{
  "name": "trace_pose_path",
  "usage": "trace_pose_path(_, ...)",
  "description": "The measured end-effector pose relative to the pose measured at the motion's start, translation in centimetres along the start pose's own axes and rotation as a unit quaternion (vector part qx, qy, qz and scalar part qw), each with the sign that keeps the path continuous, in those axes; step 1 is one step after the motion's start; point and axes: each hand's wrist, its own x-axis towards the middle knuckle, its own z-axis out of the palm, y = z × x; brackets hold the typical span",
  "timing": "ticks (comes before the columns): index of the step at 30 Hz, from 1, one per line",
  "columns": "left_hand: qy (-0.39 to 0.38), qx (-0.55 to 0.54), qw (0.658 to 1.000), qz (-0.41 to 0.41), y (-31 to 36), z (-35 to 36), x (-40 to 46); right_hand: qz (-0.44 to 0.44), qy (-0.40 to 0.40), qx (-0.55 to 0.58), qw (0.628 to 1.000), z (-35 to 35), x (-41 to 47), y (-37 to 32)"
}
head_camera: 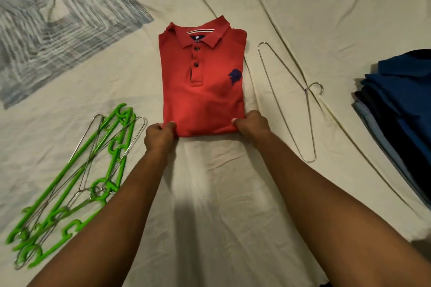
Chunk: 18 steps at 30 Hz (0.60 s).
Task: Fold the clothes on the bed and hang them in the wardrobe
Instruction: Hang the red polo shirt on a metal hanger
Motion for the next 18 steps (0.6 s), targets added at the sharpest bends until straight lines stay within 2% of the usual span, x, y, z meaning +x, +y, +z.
trace_pose_path(3, -0.061, -0.011, 0.998, 0.015, 0.2, -1.9, -1.7, 0.003, -0.049, -0.044, 0.998, -1.2, -0.1, 0.3)
trace_pose_path(6, -0.142, 0.040, 0.989, -0.004, -1.7, -3.7, -4.1, 0.025, -0.138, -0.116, 0.983, -2.2, -1.9, 1.4)
trace_pose_path(11, -0.228, 0.153, 0.961, -0.039, -6.3, -6.7, -6.9, 0.162, -0.297, -0.174, 0.925, -2.5, -6.2, 4.6)
trace_pose_path(15, -0.304, 0.274, 0.911, -0.056, -7.4, -8.2, -7.3, 0.201, -0.344, -0.218, 0.891, -1.8, -7.8, 5.5)
trace_pose_path(18, -0.331, 0.358, 0.872, -0.043, -5.3, -8.6, -6.9, 0.164, -0.323, -0.280, 0.889, -2.9, -8.4, 4.0)
